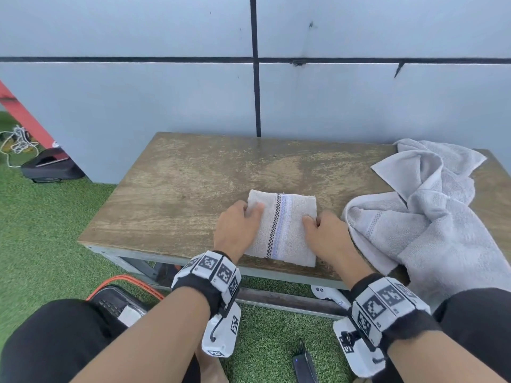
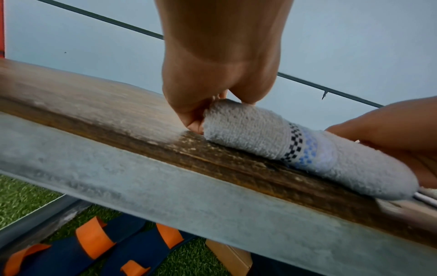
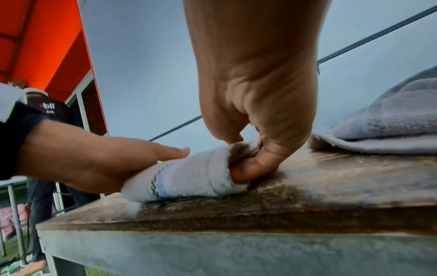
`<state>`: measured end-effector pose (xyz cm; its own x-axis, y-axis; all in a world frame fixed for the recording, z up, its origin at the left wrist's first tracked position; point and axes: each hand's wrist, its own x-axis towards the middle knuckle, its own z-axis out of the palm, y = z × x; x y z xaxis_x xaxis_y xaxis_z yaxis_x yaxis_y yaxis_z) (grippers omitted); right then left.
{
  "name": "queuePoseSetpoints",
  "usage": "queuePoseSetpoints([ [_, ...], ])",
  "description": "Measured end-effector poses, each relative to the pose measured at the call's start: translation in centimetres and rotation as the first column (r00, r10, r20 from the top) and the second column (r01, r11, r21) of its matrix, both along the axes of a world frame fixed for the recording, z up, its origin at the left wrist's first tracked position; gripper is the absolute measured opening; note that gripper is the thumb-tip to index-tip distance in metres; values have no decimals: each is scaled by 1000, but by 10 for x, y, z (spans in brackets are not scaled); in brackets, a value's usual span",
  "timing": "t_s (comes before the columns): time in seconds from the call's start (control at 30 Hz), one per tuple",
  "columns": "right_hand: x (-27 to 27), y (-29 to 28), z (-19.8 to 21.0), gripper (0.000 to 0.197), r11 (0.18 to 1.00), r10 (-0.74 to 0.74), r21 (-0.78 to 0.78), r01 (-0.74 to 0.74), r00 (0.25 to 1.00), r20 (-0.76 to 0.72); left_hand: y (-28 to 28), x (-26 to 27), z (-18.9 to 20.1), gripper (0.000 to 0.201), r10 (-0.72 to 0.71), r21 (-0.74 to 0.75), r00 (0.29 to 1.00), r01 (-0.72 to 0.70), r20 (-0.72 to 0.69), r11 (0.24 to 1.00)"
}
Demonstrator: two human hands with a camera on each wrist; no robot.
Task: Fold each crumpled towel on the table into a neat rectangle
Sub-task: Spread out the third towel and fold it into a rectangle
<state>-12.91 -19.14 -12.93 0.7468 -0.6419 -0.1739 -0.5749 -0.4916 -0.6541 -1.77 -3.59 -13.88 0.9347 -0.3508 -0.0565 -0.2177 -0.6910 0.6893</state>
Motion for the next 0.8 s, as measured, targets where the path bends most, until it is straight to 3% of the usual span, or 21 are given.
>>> queuePoseSetpoints([
  [0.03, -2, 4, 1, 25, 998, -14, -62, 16, 999, 35, 0, -1, 1, 40, -13, -23, 1000, 13, 21, 1000],
  [0.1, -4, 12, 1, 26, 941, 42, -340, 5, 990, 133, -3, -1, 0, 34, -13, -68, 998, 17, 63, 998],
  [0.2, 6, 19, 2, 36, 805, 341, -561, -191, 923, 176, -9, 3, -2, 28, 8, -109, 992, 6, 127, 994],
  [0.27, 13, 19, 0, 42, 723, 498, -561, -403, 867, 20, -12, 5, -3, 25, 12, -84, 985, 2, 173, 996],
  [0.37, 20, 16, -14, 57, 673, 534, -484, -559, 820, -206, -13, 3, -3, 17, 59, -37, 980, -53, 192, 998],
  [0.43, 22, 15, -21, 62, 712, 487, -438, -548, 836, -255, -13, -2, -6, 23, 62, -14, 947, -60, 316, 998],
  [0.5, 23, 16, -24, 68, 735, 452, -436, -520, 854, -256, -12, -11, -12, 34, -110, 90, 903, 79, 416, 993],
  [0.6, 23, 18, -26, 77, 740, 432, -450, -500, 866, -253, -4, -17, -26, 52, -355, 276, 897, 283, 262, 919],
  [0.8, 26, 22, -25, 63, 771, 387, -432, -468, 883, -265, 6, -7, -27, 56, -400, 373, 898, 313, 182, 873],
])
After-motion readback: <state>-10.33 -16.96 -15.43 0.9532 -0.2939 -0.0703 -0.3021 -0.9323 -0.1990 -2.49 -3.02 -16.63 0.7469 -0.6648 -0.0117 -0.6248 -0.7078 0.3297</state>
